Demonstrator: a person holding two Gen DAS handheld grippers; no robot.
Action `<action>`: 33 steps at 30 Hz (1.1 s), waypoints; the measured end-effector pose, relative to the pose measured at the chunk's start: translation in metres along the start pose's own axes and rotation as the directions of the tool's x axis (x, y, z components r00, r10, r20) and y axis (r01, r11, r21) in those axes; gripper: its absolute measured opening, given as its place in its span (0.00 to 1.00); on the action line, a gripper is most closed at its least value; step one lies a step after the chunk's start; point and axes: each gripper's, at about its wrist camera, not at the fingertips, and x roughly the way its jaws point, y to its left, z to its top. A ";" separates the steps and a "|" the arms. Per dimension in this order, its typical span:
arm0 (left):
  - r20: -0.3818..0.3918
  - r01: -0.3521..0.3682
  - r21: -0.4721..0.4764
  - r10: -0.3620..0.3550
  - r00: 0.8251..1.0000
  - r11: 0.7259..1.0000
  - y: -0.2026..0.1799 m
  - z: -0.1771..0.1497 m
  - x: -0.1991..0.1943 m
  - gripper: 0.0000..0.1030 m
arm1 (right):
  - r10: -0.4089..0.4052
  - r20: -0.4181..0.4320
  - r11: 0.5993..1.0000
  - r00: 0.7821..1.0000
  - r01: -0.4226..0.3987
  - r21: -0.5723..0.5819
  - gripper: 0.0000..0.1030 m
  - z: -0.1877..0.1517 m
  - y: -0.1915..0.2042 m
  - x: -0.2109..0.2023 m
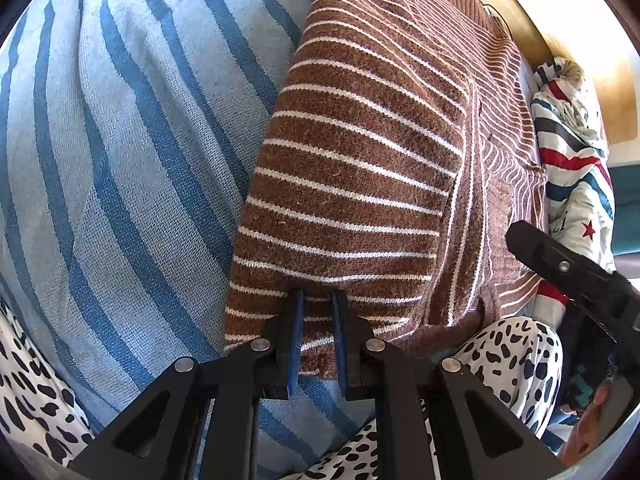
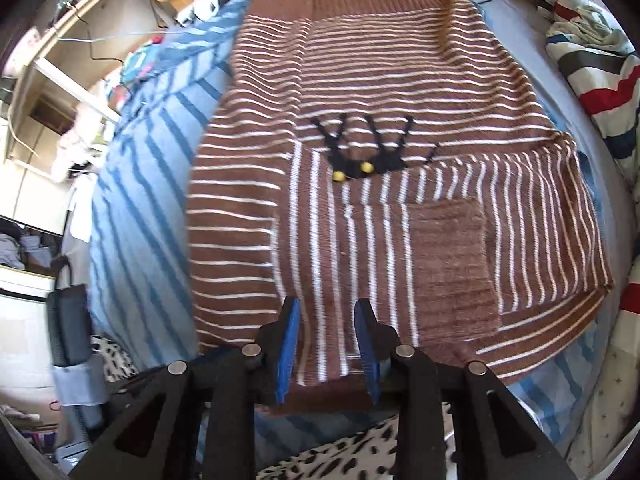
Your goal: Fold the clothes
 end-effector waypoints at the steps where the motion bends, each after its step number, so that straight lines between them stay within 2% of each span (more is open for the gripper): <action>1: 0.000 0.005 -0.001 -0.005 1.000 1.000 0.000 0.001 0.000 0.14 | 0.004 0.004 1.000 1.000 -0.004 -0.008 0.32 0.001 0.006 0.002; 3: 0.001 0.015 -0.002 -0.015 1.000 1.000 0.001 0.001 0.001 0.14 | 0.011 -0.006 1.000 1.000 -0.011 -0.018 0.35 0.003 0.021 0.014; 8: 0.003 0.034 -0.004 -0.034 0.999 0.999 0.001 0.003 0.004 0.14 | -0.020 -0.131 0.999 0.991 0.024 0.025 0.38 -0.016 0.012 0.068; 12: 0.013 0.038 -0.001 -0.038 0.999 0.999 -0.002 0.004 0.006 0.14 | 0.032 -0.126 0.996 0.992 -0.022 0.082 0.38 -0.011 0.003 0.066; 17: 0.027 0.002 0.026 -0.003 1.000 1.000 -0.012 0.005 0.008 0.14 | 0.078 -0.102 0.990 0.992 -0.065 0.122 0.42 -0.010 -0.004 0.066; 22: 0.047 -0.024 0.048 0.022 0.999 0.999 -0.022 0.003 0.010 0.14 | 0.116 -0.044 0.980 0.992 -0.108 0.165 0.42 -0.013 -0.016 0.056; 24: 0.053 -0.021 0.048 0.019 0.998 0.999 -0.023 0.003 0.011 0.14 | 0.119 0.028 0.979 0.993 -0.122 0.164 0.44 -0.013 -0.017 0.044; 26: 0.061 -0.017 0.050 0.014 0.998 0.999 -0.025 0.002 0.011 0.14 | 0.118 0.116 0.976 0.986 -0.136 0.169 0.64 -0.015 -0.020 0.028; 27: 0.066 -0.017 0.051 0.014 0.998 0.999 -0.026 0.002 0.011 0.14 | 0.126 0.166 0.973 0.978 -0.155 0.173 0.66 -0.017 -0.022 0.020; 29: 0.074 -0.029 0.060 0.024 0.997 0.998 -0.030 0.001 0.011 0.14 | 0.169 0.261 0.963 0.951 -0.216 0.164 0.66 -0.024 -0.023 0.005; 30: 0.077 -0.041 0.067 0.035 0.996 0.997 -0.032 0.001 0.012 0.14 | 0.184 0.281 0.962 0.942 -0.231 0.143 0.66 -0.026 -0.022 0.001; 31: 0.081 -0.054 0.075 0.048 0.996 0.996 -0.036 0.001 0.012 0.14 | 0.199 0.301 0.962 0.933 -0.245 0.122 0.63 -0.027 -0.021 -0.002; 33: 0.088 -0.080 0.091 0.072 0.994 0.993 -0.042 0.000 0.014 0.14 | 0.228 0.330 0.960 0.916 -0.268 0.078 0.51 -0.030 -0.017 -0.009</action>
